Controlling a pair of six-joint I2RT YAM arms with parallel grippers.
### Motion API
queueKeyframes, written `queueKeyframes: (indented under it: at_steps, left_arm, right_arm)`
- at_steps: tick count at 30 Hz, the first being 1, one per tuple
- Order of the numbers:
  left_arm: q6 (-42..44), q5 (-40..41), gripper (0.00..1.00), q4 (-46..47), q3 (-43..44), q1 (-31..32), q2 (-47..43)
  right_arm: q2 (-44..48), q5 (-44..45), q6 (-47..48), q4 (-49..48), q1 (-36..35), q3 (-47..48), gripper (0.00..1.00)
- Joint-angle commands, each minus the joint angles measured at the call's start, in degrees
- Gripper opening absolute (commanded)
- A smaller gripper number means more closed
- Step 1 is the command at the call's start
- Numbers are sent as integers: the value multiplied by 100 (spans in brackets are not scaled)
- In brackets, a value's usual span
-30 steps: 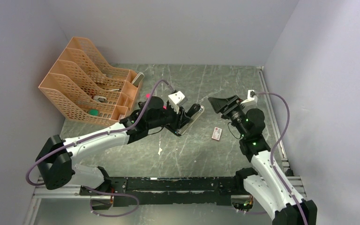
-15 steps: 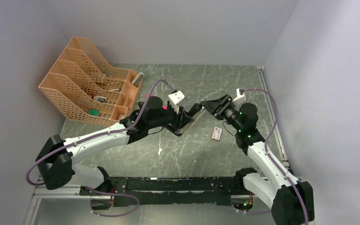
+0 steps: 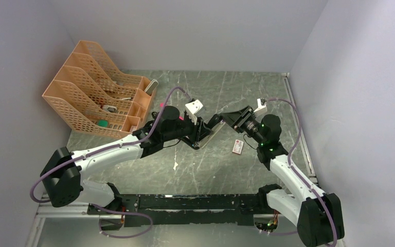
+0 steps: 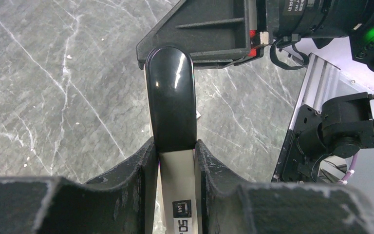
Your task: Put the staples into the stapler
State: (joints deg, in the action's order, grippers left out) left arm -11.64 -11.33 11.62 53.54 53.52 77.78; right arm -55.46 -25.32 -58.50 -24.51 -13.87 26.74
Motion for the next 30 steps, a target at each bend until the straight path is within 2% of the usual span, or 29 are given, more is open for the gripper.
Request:
queueKeyframes:
  at_steps: [1,6,9,11,13,14,21,30]
  left_arm:
    - [-156,-213,7,971,100,18,-67]
    - [-198,-203,7,1040,54,18,-104]
    - [-207,-193,7,1051,41,18,-122]
    - [-215,-169,7,1069,26,18,-144]
    - [-225,-138,7,1074,-6,21,-168]
    - [-226,-114,7,1067,-29,24,-190]
    - [-173,258,7,891,-465,18,-856]
    - [-514,1051,9,408,-1797,18,-2435]
  right_arm:
    - [-18,-122,-54,-122,41,-117,31]
    - [-10,15,-72,6,39,-161,31]
    - [-13,38,-116,-38,40,-225,26]
    - [-18,21,-134,-96,35,-246,18]
    - [16,60,-152,-127,38,-285,2]
    - [63,118,-141,-94,34,-291,0]
    - [486,981,358,783,141,-161,0]
    - [261,534,392,674,821,50,0]
